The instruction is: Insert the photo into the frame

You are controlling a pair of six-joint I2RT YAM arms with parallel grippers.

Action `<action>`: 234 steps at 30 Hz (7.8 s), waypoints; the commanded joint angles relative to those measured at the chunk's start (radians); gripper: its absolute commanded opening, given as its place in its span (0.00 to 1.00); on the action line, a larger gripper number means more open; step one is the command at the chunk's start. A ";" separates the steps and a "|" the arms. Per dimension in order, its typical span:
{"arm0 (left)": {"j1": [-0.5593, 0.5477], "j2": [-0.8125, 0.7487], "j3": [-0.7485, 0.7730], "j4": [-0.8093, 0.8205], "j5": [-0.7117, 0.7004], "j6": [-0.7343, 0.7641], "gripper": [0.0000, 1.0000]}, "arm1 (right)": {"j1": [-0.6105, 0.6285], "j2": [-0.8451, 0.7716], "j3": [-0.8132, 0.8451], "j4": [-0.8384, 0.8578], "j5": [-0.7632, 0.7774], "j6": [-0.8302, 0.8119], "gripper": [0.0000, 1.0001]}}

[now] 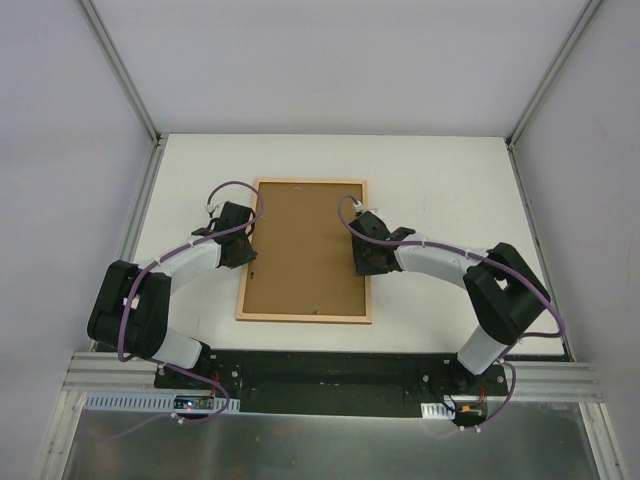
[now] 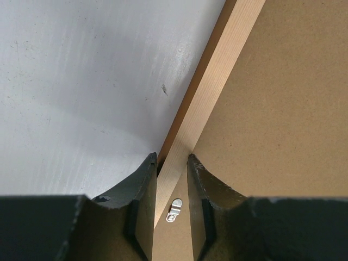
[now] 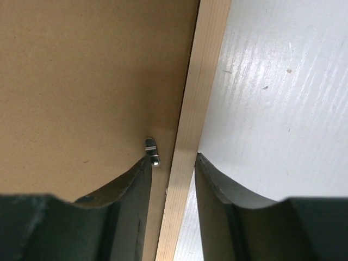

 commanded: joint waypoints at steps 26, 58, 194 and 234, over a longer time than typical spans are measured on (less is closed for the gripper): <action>-0.001 0.020 -0.024 0.011 0.065 -0.040 0.11 | 0.008 0.062 0.021 -0.034 0.037 0.014 0.07; -0.001 -0.037 -0.061 0.011 0.088 -0.021 0.06 | -0.230 0.362 0.558 -0.064 0.017 -0.055 0.71; -0.090 -0.146 -0.105 -0.033 0.104 -0.093 0.05 | -0.253 0.065 0.132 -0.041 -0.123 -0.115 0.63; -0.092 -0.138 -0.119 -0.029 0.088 -0.117 0.05 | -0.106 -0.173 -0.287 0.017 -0.063 0.043 0.52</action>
